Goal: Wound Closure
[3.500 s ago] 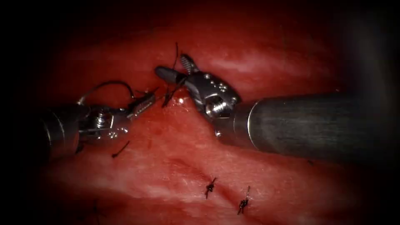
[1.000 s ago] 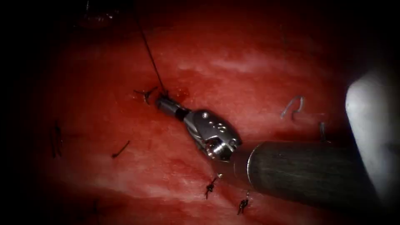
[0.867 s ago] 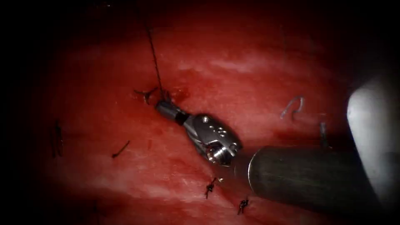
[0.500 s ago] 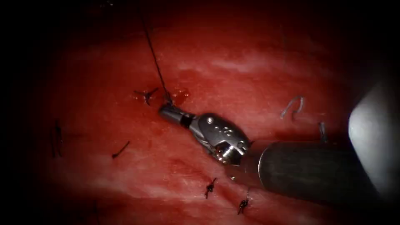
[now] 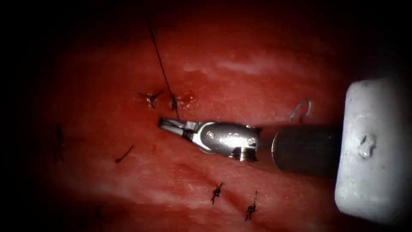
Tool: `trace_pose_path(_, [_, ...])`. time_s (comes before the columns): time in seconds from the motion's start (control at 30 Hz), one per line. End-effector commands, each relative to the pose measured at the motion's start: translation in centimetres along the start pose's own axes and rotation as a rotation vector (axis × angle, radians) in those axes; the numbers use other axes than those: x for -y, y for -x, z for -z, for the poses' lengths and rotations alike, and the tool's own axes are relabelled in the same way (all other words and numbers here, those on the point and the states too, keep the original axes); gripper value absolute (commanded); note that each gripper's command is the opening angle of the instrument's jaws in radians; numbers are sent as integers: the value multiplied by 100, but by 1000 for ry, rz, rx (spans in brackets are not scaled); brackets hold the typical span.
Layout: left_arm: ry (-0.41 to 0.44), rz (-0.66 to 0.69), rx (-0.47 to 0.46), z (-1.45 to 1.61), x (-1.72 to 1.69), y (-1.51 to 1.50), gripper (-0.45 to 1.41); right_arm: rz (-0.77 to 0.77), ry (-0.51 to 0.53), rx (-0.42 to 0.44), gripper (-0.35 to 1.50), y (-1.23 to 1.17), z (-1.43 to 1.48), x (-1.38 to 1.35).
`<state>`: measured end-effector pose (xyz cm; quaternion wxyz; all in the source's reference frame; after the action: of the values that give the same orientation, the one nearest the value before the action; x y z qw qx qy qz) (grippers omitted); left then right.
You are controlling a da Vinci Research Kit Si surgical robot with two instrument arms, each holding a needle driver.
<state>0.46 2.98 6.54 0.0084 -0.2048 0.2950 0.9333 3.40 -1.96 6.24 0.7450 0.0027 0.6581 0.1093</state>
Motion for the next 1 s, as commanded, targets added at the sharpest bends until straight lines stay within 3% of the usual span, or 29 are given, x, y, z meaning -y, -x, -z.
trace_pose_path(0.03, [-3,-2,-1,-8,0,0,-45,0,-8,-3,-35,3,-6,12])
trace_pose_path(0.83, [-36,33,24,-18,18,23,-45,9,-19,4,-35,-1,-3,32])
trace_pose_path(0.9, [-36,69,23,-10,14,18,-45,-123,-10,20,-35,-9,0,27])
trace_pose_path(0.93, [-31,95,0,0,11,10,-45,-152,63,44,2,-18,1,23])
trace_pose_path(1.0, [-27,122,-20,11,10,2,-45,-165,160,66,96,-26,2,17])
